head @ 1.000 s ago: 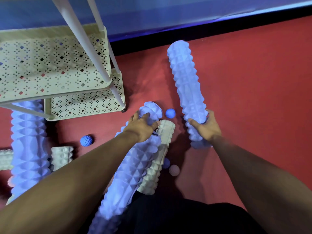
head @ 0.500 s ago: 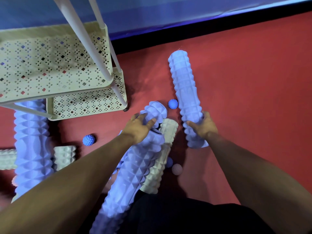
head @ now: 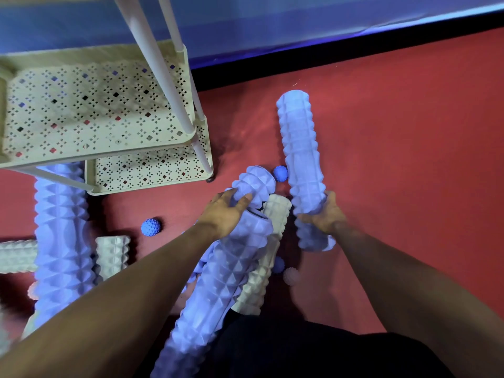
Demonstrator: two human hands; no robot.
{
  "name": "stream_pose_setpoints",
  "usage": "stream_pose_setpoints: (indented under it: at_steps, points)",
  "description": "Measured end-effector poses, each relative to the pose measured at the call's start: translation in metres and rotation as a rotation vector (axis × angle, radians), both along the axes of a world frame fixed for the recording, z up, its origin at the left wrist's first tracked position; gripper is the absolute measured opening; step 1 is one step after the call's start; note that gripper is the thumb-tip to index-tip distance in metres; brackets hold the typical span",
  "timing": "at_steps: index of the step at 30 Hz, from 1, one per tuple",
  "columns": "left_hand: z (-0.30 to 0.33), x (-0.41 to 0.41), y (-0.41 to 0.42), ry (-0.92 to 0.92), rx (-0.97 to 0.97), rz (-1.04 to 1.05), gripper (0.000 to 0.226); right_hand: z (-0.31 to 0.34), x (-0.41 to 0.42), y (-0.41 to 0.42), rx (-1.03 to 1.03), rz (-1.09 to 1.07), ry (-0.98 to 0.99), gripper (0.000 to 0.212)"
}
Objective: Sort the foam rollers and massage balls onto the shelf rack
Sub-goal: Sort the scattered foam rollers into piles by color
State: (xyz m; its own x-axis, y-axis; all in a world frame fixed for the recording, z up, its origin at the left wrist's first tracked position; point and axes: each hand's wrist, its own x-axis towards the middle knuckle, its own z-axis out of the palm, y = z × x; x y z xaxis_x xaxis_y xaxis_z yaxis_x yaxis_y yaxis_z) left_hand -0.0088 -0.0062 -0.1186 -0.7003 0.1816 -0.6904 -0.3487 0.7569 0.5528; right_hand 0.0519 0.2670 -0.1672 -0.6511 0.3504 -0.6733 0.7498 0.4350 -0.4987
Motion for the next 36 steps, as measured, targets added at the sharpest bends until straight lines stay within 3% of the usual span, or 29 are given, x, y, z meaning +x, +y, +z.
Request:
stream_pose_setpoints:
  at_steps: [4,8,12,18,22,26,27,30,31,36]
  points:
    - [-0.005,0.0,-0.007,0.014,0.005,0.031,0.065,0.008,0.005,0.01,0.025,0.147,-0.03,0.092]
    - [-0.018,0.003,-0.025,0.018,-0.024,0.06,0.059,0.006,0.005,0.01,-0.003,0.114,-0.019,0.093]
    - [-0.025,0.007,-0.041,-0.021,-0.124,-0.021,0.067,0.005,-0.001,0.006,-0.113,-0.096,0.099,0.082]
    - [-0.029,0.004,-0.042,-0.041,-0.139,-0.056,0.074,0.002,-0.023,0.01,-0.09,-0.453,0.191,0.08]
    - [-0.031,-0.001,-0.046,-0.055,-0.135,-0.089,0.078,-0.003,-0.032,0.02,-0.196,-0.781,0.221,0.089]
    - [-0.03,-0.002,-0.048,-0.024,-0.159,-0.15,0.077,-0.022,-0.042,0.032,-0.36,-1.013,0.234,0.117]
    - [-0.03,-0.001,-0.048,-0.013,-0.169,-0.161,0.076,-0.015,-0.045,0.026,-0.388,-1.01,0.196,0.115]
    - [-0.031,0.001,-0.045,0.013,-0.202,-0.143,0.078,-0.01,-0.049,0.009,-0.437,-0.846,0.117,0.066]
    - [-0.033,0.001,-0.044,0.023,-0.208,-0.128,0.079,-0.013,-0.049,0.007,-0.437,-0.796,0.095,0.058]
    - [-0.036,0.0,-0.044,0.006,-0.189,-0.052,0.087,-0.005,-0.048,-0.001,-0.391,-0.667,0.062,0.051]
